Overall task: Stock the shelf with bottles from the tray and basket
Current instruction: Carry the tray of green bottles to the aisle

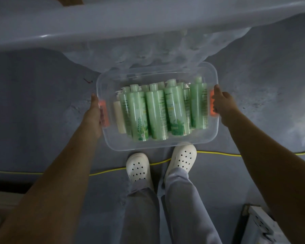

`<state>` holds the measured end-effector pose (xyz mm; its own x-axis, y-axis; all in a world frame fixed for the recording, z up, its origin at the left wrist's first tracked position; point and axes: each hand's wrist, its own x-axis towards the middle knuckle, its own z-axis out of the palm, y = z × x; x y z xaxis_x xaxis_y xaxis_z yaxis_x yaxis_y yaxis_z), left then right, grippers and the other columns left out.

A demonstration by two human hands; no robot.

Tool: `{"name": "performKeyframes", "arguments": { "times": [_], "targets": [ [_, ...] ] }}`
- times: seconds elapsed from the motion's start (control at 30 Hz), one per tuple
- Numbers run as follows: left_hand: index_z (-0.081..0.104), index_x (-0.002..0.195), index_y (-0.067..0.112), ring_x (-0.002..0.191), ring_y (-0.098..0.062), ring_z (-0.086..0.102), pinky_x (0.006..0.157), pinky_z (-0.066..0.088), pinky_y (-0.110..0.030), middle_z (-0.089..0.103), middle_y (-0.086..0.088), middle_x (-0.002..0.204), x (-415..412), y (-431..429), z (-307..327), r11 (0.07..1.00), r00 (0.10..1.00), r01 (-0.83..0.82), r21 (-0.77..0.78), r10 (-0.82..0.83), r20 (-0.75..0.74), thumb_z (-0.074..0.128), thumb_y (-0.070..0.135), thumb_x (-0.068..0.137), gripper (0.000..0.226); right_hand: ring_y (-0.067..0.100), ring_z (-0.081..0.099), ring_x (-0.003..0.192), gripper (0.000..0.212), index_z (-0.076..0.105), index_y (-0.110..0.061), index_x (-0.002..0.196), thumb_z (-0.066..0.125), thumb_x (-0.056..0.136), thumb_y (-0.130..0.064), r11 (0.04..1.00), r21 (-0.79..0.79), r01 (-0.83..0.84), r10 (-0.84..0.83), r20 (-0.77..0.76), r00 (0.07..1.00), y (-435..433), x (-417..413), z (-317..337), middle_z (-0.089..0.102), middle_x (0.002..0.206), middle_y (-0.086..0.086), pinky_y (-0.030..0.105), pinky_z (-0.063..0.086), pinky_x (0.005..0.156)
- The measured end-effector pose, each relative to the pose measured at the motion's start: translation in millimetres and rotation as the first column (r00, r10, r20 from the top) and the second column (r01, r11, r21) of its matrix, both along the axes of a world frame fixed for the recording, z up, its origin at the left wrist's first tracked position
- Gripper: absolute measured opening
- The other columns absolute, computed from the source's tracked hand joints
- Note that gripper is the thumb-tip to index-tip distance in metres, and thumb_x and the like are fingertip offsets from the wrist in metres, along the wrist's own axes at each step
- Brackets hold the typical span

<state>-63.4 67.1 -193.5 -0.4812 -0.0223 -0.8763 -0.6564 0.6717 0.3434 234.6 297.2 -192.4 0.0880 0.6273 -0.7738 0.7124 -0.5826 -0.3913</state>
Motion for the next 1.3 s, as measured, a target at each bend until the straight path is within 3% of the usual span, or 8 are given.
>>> {"name": "performKeyframes", "arguments": {
  "times": [0.43,0.53,0.7,0.8,0.97,1.03,1.1,1.3],
  "targets": [
    [0.062,0.115,-0.001,0.068,-0.02,0.053,0.066,0.044,-0.029,0.065,-0.022,0.098,21,-37,9,0.986,0.988,0.083,-0.145,-0.101,-0.118,0.041,0.073,0.087,0.082,0.023,0.056,0.077,0.054,0.058,-0.012,0.083,0.045,0.092,-0.064,0.999,0.017,0.035,-0.036,0.036,0.999,-26,20,15,0.056,0.078,0.01,0.037,0.048,0.076],
    [0.06,0.118,-0.007,0.062,-0.022,0.052,0.061,0.043,-0.029,0.058,-0.014,0.075,33,-53,29,0.979,0.99,0.075,-0.188,-0.095,-0.102,0.043,0.071,0.088,0.085,0.02,0.049,0.066,0.051,0.052,-0.014,0.071,0.049,0.092,-0.061,0.998,0.004,0.059,-0.059,0.034,0.998,-46,31,28,0.047,0.067,0.006,0.033,0.043,0.068],
    [0.066,0.112,-0.001,0.101,-0.042,0.064,0.086,0.054,-0.047,0.065,-0.03,0.11,55,-93,66,0.969,0.994,0.089,-0.23,-0.101,-0.04,0.04,0.086,0.074,0.098,0.02,0.046,0.058,0.051,0.052,-0.01,0.07,0.05,0.094,-0.056,0.999,-0.034,0.037,-0.036,0.03,0.999,-81,51,61,0.044,0.062,0.008,0.03,0.041,0.059],
    [0.069,0.097,0.003,0.094,-0.037,0.066,0.078,0.053,-0.042,0.066,-0.021,0.09,70,-114,107,0.967,0.996,0.062,-0.247,-0.076,-0.045,0.044,0.071,0.088,0.073,0.023,0.049,0.062,0.056,0.054,-0.008,0.07,0.049,0.092,-0.059,0.999,-0.039,-0.012,0.014,0.058,0.998,-101,63,86,0.046,0.064,0.012,0.037,0.044,0.063],
    [0.064,0.08,0.003,0.088,-0.031,0.059,0.065,0.045,-0.031,0.055,-0.017,0.073,83,-117,216,0.963,0.995,0.071,-0.262,-0.086,-0.049,0.039,0.052,0.099,0.057,0.024,0.049,0.061,0.06,0.044,-0.016,0.055,0.045,0.092,-0.063,0.992,-0.002,-0.125,0.124,0.113,0.986,-120,67,169,0.043,0.055,0.008,0.038,0.044,0.064],
    [0.065,0.099,-0.004,0.103,-0.033,0.059,0.076,0.046,-0.032,0.06,-0.023,0.091,83,-123,267,0.953,0.993,0.093,-0.287,-0.111,-0.047,0.035,0.05,0.101,0.062,0.024,0.05,0.06,0.06,0.043,-0.014,0.057,0.039,0.096,-0.059,0.978,0.016,-0.208,0.205,0.115,0.972,-123,63,224,0.043,0.055,0.008,0.034,0.041,0.063],
    [0.062,0.117,-0.007,0.114,-0.039,0.058,0.095,0.045,-0.039,0.061,-0.029,0.117,83,-140,319,0.951,0.991,0.095,-0.295,-0.117,-0.057,0.035,0.056,0.099,0.071,0.026,0.051,0.061,0.061,0.045,-0.011,0.058,0.036,0.098,-0.055,0.959,0.057,-0.279,0.271,0.117,0.955,-123,60,287,0.046,0.056,0.009,0.032,0.038,0.062],
    [0.065,0.111,-0.006,0.105,-0.042,0.063,0.096,0.049,-0.053,0.064,-0.034,0.11,98,-204,461,0.98,0.985,0.026,-0.197,-0.059,-0.164,0.036,0.084,0.079,0.1,0.032,0.053,0.078,0.061,0.046,-0.013,0.056,0.034,0.099,-0.055,0.86,0.18,-0.478,0.456,0.151,0.877,-117,34,472,0.053,0.072,0.016,0.034,0.036,0.071]
  ]
}}
